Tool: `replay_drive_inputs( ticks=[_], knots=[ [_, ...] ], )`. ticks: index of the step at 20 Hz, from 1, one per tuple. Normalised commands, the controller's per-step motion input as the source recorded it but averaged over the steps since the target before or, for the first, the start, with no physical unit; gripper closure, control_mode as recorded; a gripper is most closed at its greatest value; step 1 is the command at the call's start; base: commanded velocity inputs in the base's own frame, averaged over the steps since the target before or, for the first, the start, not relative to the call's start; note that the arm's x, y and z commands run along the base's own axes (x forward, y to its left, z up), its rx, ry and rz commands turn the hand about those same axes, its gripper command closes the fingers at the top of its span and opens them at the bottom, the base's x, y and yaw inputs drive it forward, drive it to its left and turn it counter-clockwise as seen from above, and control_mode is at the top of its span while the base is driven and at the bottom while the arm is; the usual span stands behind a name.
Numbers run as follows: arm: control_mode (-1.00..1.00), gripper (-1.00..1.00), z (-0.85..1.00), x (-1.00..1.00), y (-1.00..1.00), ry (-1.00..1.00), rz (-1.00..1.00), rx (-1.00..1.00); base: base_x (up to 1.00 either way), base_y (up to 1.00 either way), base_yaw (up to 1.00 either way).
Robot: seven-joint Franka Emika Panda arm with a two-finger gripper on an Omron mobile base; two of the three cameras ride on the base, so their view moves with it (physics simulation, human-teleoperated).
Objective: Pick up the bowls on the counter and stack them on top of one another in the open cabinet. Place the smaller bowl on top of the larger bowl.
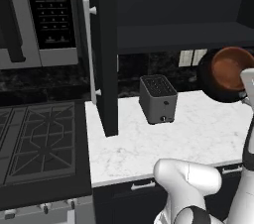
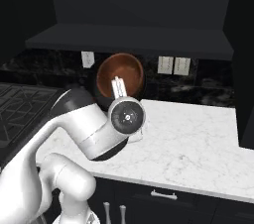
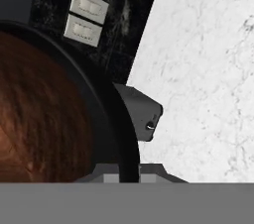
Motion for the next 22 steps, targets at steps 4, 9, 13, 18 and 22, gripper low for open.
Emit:
replay_drive_inputs(
  ticks=[4,9,13,18,22],
  knots=[
    [-1.00,1.00,1.00,0.18,0.51,-0.03,-0.06,0.00,0.00,0.00,0.00],
    [-1.00,1.00,1.00,0.52,0.25,0.01,-0.05,0.00,0.00,0.00,0.00],
    [-1.00,1.00,0.99,0.91,0.07,0.13,-0.04,0.00,0.00,0.00,0.00],
    [-1.00,1.00,0.52,1.00,0.00,0.20,-0.02,0.02,0.00,0.00,0.00],
    [-1.00,1.00,0.01,0.96,0.00,0.15,-0.05,0.08,0.00,0.00,0.00]
  ],
)
